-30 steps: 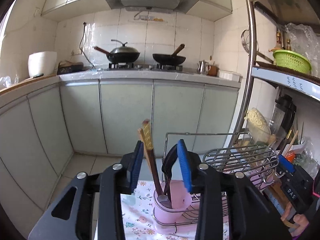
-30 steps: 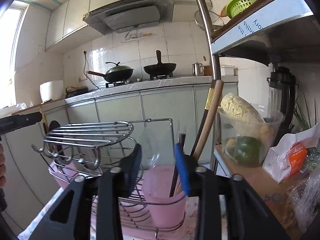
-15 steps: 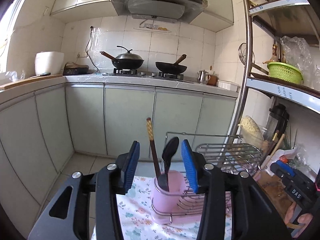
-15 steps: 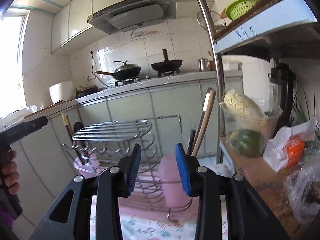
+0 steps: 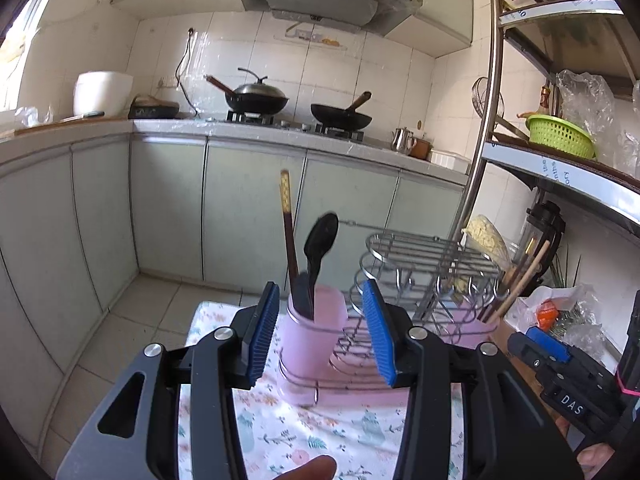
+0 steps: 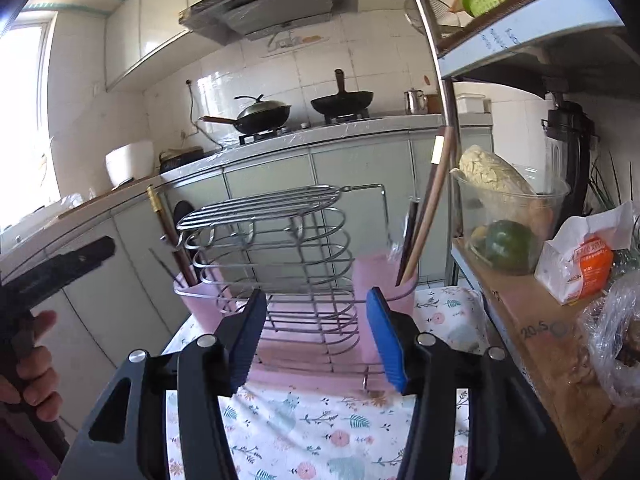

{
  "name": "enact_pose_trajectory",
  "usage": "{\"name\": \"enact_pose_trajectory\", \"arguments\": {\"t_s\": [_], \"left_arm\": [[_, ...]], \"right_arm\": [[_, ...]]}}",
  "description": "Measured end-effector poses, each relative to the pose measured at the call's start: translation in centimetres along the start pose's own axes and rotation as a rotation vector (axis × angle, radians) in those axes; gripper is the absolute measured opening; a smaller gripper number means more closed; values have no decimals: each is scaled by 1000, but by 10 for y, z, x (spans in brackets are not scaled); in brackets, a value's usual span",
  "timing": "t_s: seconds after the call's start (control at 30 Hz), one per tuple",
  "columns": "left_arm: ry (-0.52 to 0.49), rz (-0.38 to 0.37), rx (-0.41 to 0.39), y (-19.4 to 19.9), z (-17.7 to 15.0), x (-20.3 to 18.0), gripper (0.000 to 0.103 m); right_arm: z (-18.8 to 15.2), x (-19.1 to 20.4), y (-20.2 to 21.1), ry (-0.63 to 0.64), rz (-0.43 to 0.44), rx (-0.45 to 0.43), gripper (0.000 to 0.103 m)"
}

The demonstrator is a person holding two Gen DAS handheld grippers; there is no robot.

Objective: Organize utensils

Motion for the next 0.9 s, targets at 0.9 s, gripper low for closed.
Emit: {"name": "enact_pose_trajectory", "arguments": {"t_s": [0.9], "left_arm": [[-49, 22, 80, -7, -39, -22, 44]], "right_arm": [[-17, 8, 14, -7, -32, 26, 51]]}}
Point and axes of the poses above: each gripper's, at about its wrist camera, not at the fingertips, and y roughly against the way its jaws point, x to its left, z to its top, the point moved 7 cm from there along -y, roughly the way its jaws point, and after that the axes turned 7 degrees about x, right-handed, at the moved point
